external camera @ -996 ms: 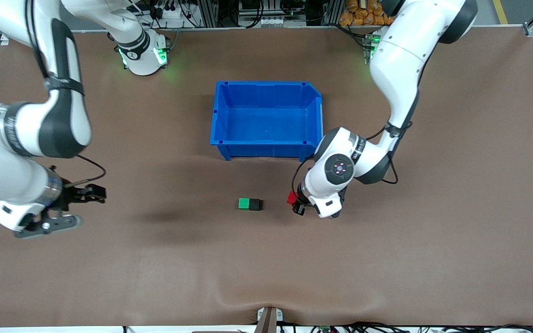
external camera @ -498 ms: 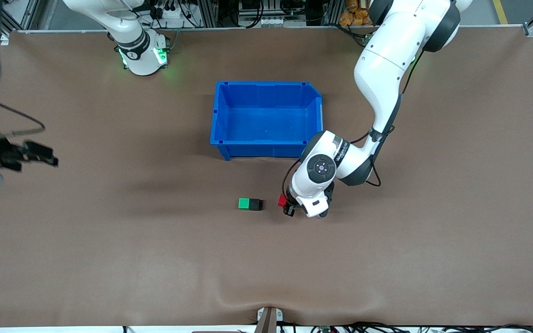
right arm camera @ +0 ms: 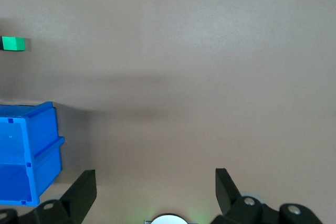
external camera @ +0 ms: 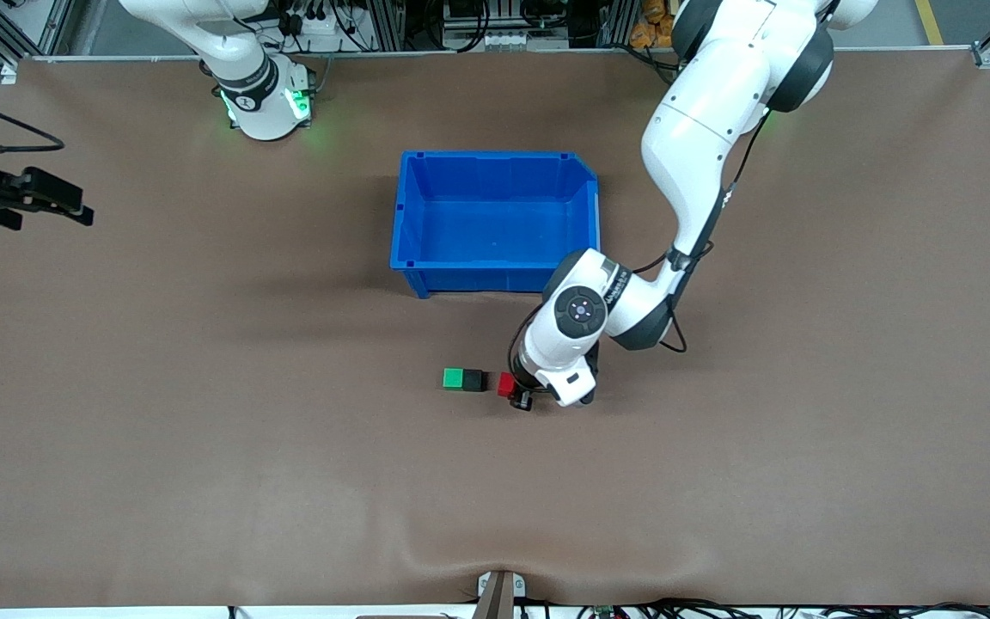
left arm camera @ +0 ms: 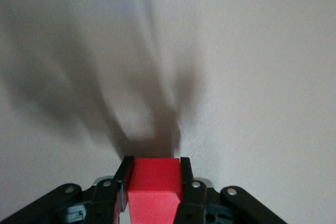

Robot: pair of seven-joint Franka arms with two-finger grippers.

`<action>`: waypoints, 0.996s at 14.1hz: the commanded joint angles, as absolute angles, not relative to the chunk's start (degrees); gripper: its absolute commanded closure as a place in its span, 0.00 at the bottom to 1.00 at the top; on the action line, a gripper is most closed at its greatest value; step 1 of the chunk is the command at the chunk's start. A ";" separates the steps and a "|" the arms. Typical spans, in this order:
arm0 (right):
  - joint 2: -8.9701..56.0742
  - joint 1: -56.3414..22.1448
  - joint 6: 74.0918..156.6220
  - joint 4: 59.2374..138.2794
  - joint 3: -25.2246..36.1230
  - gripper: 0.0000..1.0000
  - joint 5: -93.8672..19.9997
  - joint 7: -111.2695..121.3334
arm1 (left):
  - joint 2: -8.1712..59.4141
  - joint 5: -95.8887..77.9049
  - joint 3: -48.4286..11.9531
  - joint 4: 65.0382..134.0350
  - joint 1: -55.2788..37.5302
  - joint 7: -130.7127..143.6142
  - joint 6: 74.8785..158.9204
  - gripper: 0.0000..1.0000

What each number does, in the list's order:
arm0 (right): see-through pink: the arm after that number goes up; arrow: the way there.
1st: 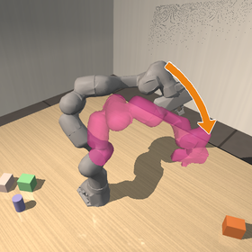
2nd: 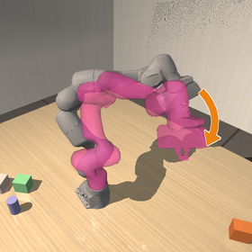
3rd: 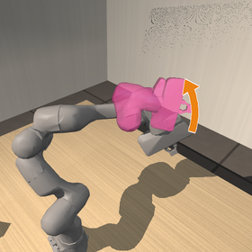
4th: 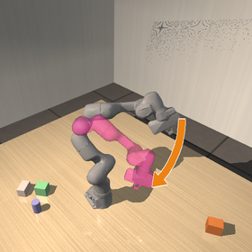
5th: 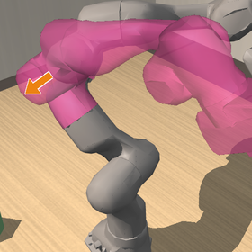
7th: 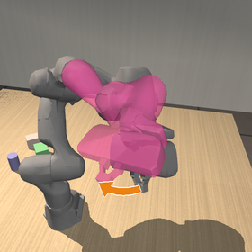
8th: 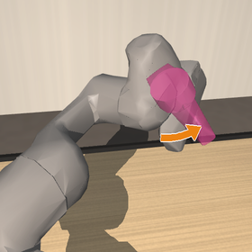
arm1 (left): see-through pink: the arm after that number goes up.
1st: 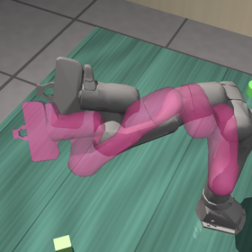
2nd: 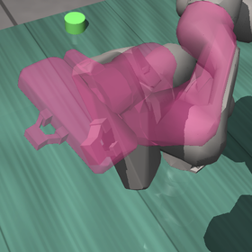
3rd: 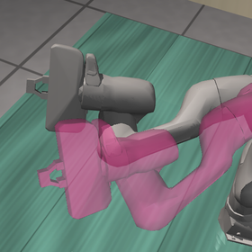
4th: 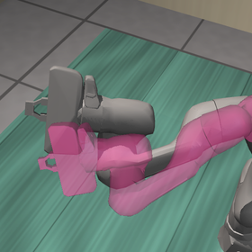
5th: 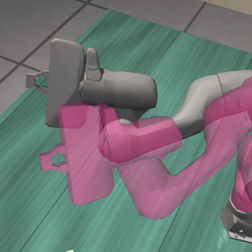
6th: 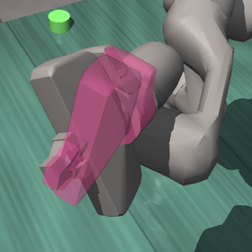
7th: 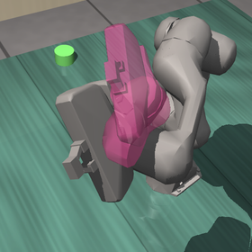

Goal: Attach green and red cubes to black cube

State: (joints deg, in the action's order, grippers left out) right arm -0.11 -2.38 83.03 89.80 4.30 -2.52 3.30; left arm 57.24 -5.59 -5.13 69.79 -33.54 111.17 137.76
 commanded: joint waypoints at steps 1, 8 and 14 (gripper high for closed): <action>-3.07 -0.97 82.18 91.67 1.15 0.00 -0.97 1.49 | 59.94 -6.42 -4.66 66.45 -35.24 114.42 140.09 1.00; -4.74 -0.35 83.42 90.53 0.97 0.00 -0.97 2.55 | 59.68 -8.26 -4.66 67.23 -35.60 116.63 140.46 0.92; -4.57 -0.62 81.39 91.14 0.79 0.00 -1.32 2.11 | 55.47 -7.65 -4.48 67.24 -35.33 114.27 132.99 0.00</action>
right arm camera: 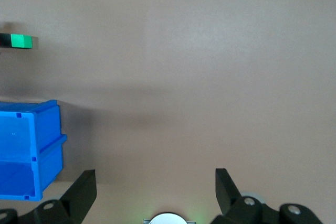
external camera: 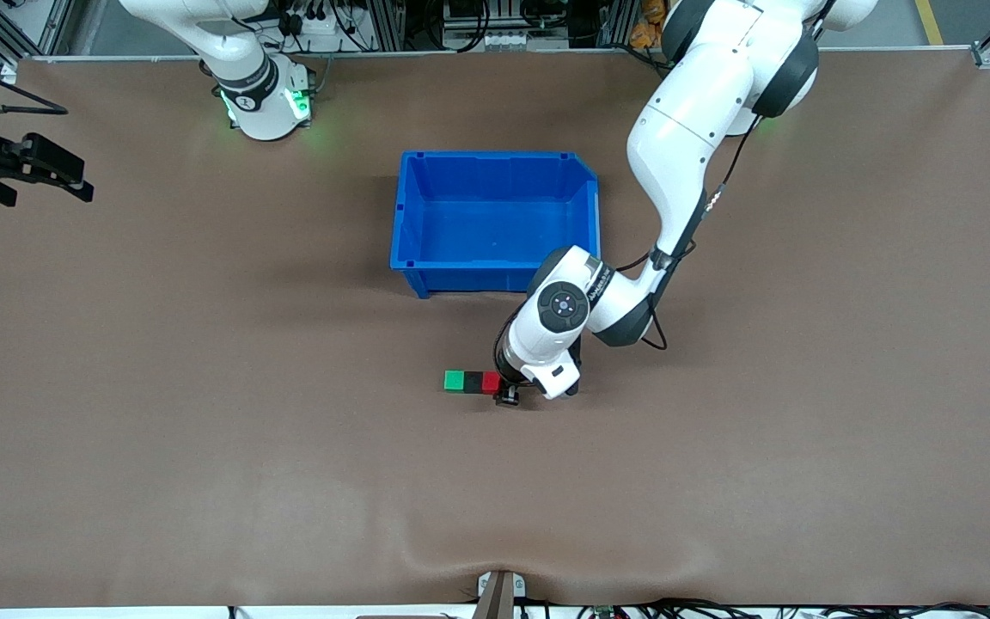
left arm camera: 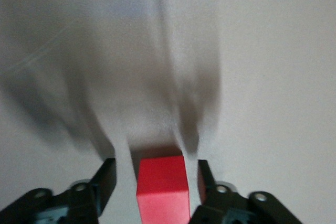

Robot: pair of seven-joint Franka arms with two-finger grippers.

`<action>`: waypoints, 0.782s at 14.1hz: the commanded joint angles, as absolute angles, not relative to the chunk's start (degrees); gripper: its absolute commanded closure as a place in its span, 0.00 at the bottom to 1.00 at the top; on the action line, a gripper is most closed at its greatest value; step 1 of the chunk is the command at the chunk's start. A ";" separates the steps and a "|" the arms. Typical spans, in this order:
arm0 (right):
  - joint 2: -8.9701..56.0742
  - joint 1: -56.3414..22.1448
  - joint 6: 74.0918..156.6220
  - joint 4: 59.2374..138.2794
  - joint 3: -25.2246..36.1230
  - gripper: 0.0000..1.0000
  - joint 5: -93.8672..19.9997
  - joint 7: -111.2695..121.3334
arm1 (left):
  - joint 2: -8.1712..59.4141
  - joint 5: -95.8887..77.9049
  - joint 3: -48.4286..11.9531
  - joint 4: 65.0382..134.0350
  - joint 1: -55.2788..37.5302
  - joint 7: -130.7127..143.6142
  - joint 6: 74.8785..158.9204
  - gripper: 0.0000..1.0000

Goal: Attach green and red cubes to black cube

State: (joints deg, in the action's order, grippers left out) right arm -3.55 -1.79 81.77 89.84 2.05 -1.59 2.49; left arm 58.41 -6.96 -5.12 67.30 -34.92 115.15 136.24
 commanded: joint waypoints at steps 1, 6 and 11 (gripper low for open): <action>-4.48 -0.53 81.13 91.14 0.79 0.00 -1.67 2.11 | 54.07 -7.65 -4.66 67.24 -34.90 112.87 131.93 0.00; -3.87 -0.44 81.91 90.61 0.88 0.00 -1.76 2.11 | 44.58 -7.38 -4.48 68.99 -31.64 93.83 119.91 0.00; -3.60 -0.09 83.14 90.53 0.88 0.00 -1.85 1.76 | 34.12 -7.29 -4.48 70.13 -26.20 75.01 104.27 0.00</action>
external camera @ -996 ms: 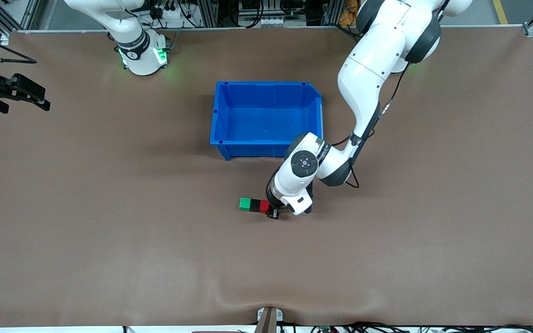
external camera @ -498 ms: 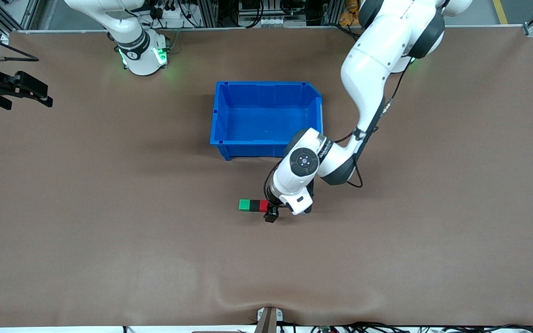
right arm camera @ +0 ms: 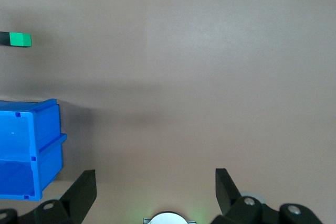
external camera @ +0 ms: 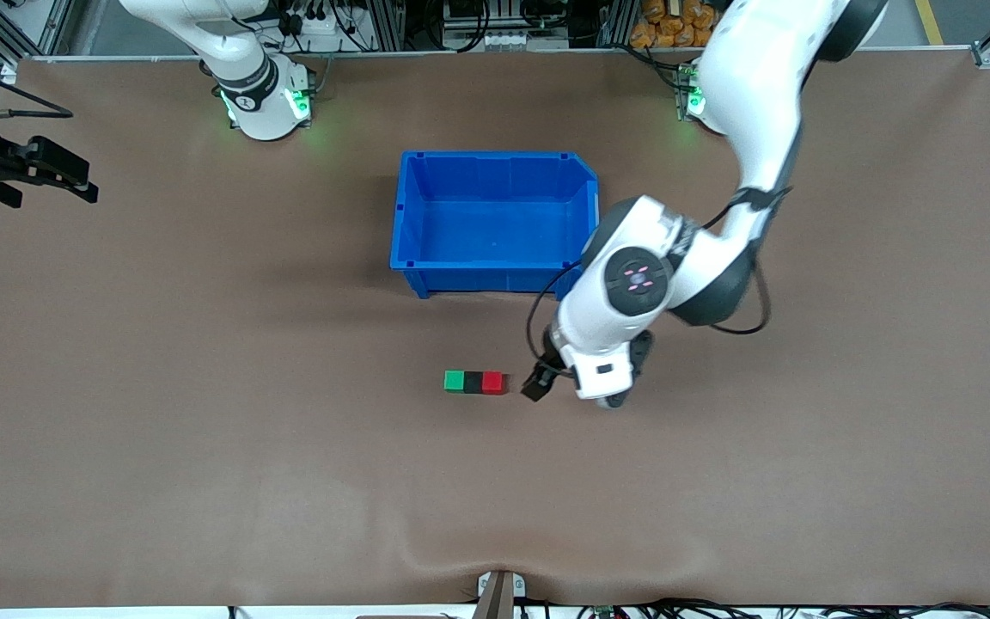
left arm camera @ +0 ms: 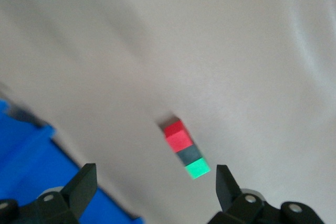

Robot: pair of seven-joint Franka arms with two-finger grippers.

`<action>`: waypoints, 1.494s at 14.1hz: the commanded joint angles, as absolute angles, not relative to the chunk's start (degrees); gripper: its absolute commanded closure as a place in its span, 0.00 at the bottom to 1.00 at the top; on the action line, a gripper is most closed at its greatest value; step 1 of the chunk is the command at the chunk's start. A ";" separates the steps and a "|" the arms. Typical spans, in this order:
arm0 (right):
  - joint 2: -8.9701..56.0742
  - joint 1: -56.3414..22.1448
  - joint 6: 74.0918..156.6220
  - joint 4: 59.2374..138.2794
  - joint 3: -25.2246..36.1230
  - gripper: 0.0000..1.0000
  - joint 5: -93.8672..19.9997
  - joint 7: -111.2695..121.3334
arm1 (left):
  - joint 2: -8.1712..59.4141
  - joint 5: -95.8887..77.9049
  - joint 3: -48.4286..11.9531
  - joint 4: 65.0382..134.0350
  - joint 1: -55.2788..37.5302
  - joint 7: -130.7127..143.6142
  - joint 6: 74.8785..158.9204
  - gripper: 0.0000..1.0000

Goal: Attach green and red cubes to black cube

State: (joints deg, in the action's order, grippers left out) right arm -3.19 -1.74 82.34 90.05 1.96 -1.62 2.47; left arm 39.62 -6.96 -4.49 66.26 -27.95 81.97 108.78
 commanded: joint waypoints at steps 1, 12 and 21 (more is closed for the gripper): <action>-3.60 0.17 84.01 90.53 0.97 0.00 -1.93 1.67 | 32.27 -7.29 -4.48 70.14 -25.41 71.23 102.41 0.00; -1.76 0.44 86.75 90.00 1.05 0.00 -2.02 1.58 | 14.95 -4.05 -4.13 70.40 -11.53 44.42 81.66 0.00; -1.76 0.44 86.31 89.91 1.05 0.00 -2.02 1.58 | 6.00 -1.85 -5.88 76.35 -2.13 22.26 78.31 0.00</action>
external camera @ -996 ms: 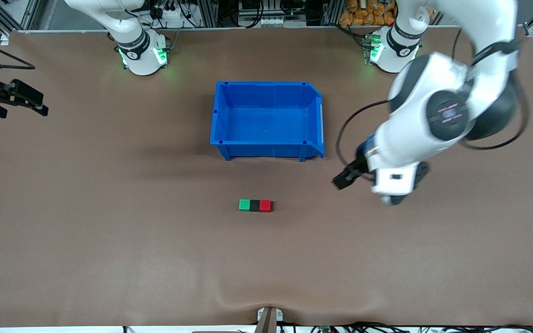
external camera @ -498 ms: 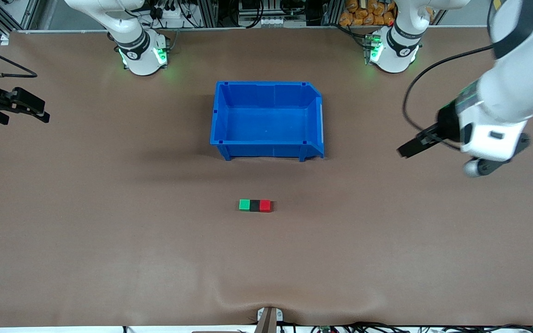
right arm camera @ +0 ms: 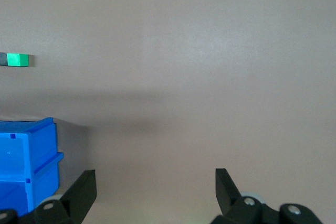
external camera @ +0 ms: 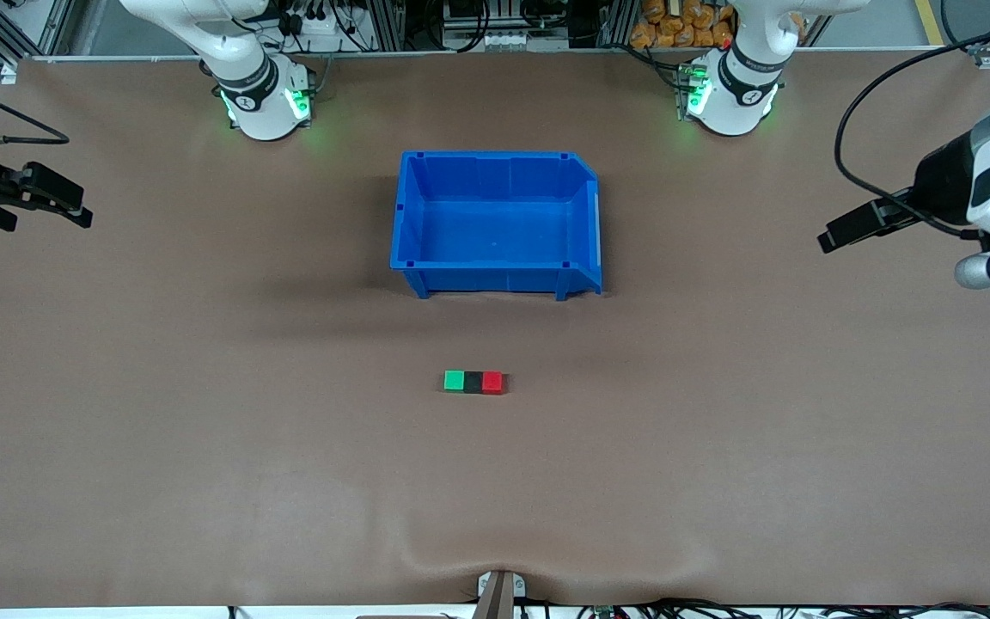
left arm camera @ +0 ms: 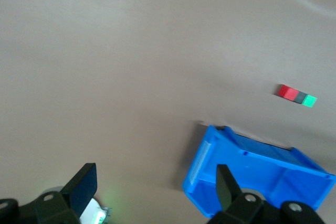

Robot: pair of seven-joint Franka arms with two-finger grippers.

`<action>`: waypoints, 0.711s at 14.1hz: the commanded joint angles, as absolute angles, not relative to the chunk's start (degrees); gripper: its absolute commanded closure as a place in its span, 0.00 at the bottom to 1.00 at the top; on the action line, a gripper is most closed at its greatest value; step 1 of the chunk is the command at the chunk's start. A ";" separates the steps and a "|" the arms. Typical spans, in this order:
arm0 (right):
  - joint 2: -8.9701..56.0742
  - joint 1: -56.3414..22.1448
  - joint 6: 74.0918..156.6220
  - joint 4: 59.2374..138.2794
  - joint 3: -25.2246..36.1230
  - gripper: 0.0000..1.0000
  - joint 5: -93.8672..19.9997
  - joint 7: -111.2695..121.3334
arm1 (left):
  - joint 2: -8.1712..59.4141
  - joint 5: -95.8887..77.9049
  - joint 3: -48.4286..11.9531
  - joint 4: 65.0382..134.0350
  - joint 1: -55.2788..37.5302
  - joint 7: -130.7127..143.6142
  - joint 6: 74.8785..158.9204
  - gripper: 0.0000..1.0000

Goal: Attach green and red cubes to black cube

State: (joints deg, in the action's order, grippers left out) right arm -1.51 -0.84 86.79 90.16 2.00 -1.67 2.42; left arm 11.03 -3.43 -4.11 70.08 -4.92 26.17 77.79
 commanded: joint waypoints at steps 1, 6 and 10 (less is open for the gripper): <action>-1.76 0.44 86.40 89.91 1.05 0.00 -1.93 1.58 | 3.98 -1.67 -6.24 78.81 -0.80 20.76 78.40 0.00; -1.76 0.44 86.40 89.91 1.05 0.00 -1.93 1.58 | -7.97 -0.09 -6.86 94.18 3.51 10.29 84.71 0.00; -1.76 0.44 86.48 89.91 1.05 0.00 -1.93 1.58 | -14.67 0.53 -7.47 100.98 3.17 10.20 86.92 0.00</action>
